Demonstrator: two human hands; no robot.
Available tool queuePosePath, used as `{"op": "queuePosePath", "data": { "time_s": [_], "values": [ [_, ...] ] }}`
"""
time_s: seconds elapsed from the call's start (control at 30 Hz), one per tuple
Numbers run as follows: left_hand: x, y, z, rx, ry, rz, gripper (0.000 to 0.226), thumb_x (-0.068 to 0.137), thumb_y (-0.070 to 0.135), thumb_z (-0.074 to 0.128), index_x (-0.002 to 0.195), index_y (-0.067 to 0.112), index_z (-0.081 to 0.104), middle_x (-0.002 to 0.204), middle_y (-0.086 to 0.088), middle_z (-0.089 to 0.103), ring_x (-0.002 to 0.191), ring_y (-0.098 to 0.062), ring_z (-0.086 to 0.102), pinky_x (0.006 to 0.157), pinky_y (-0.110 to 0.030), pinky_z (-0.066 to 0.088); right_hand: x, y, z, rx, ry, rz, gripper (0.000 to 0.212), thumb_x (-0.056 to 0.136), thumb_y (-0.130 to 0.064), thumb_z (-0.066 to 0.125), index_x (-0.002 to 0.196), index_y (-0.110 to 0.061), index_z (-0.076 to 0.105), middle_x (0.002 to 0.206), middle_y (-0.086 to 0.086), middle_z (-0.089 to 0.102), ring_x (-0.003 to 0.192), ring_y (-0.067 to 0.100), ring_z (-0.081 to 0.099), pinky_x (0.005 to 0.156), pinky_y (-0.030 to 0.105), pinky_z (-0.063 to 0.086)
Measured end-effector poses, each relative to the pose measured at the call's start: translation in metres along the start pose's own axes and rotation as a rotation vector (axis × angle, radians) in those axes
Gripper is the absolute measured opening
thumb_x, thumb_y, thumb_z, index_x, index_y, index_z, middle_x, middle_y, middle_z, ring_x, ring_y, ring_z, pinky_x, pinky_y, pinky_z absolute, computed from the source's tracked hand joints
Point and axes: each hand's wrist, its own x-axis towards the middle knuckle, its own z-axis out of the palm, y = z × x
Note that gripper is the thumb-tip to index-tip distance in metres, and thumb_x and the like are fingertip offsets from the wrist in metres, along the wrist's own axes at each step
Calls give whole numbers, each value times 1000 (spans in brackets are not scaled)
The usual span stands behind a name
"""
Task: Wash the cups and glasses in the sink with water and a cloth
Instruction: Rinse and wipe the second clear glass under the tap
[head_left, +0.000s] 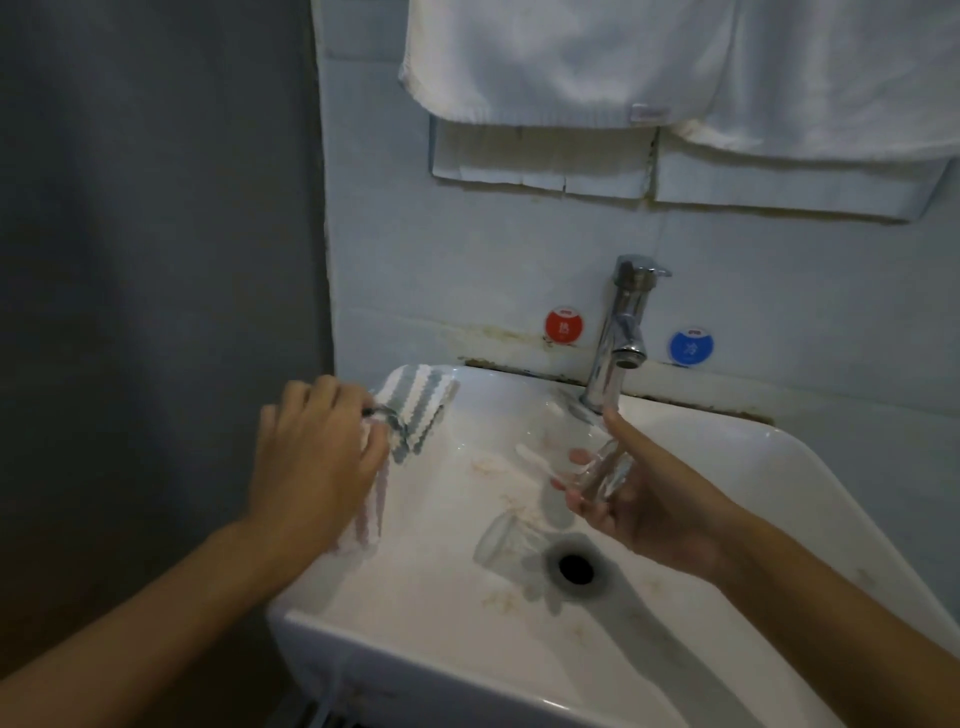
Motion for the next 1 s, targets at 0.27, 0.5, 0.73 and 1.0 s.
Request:
{"op": "queuePosePath", "data": {
  "time_s": [0.27, 0.5, 0.73, 1.0],
  "values": [
    [-11, 116, 4, -1117, -666, -348, 37, 97, 49, 49, 101, 17, 67, 91, 3, 73, 81, -13, 70, 71, -30, 56, -19, 1, 12, -169, -62, -110, 49, 81, -45, 74, 114, -10, 64, 115, 21, 70, 106, 37, 68, 75, 35, 56],
    [-23, 126, 6, -1239, -618, -252, 31, 101, 36, 43, 110, 15, 64, 92, 3, 71, 80, -6, 70, 69, -25, 57, -49, 8, 4, -372, -79, -325, 32, 90, -35, 65, 102, -7, 74, 110, 22, 71, 102, 36, 70, 88, 39, 58],
    [-30, 118, 9, -1064, -664, -23, 33, 104, 32, 38, 129, 21, 55, 104, 5, 66, 84, -4, 65, 66, -19, 54, -52, 30, 0, -727, 160, -476, 66, 74, -46, 82, 129, -17, 58, 104, 2, 73, 95, 18, 71, 91, 40, 57],
    [-32, 109, 27, -929, -682, 100, 31, 103, 18, 44, 131, 22, 57, 114, 4, 62, 77, 1, 62, 68, -17, 50, -46, 45, -2, -932, 262, -528, 61, 73, -34, 86, 122, -24, 52, 106, -5, 68, 95, 12, 67, 78, 22, 57]
  ]
}}
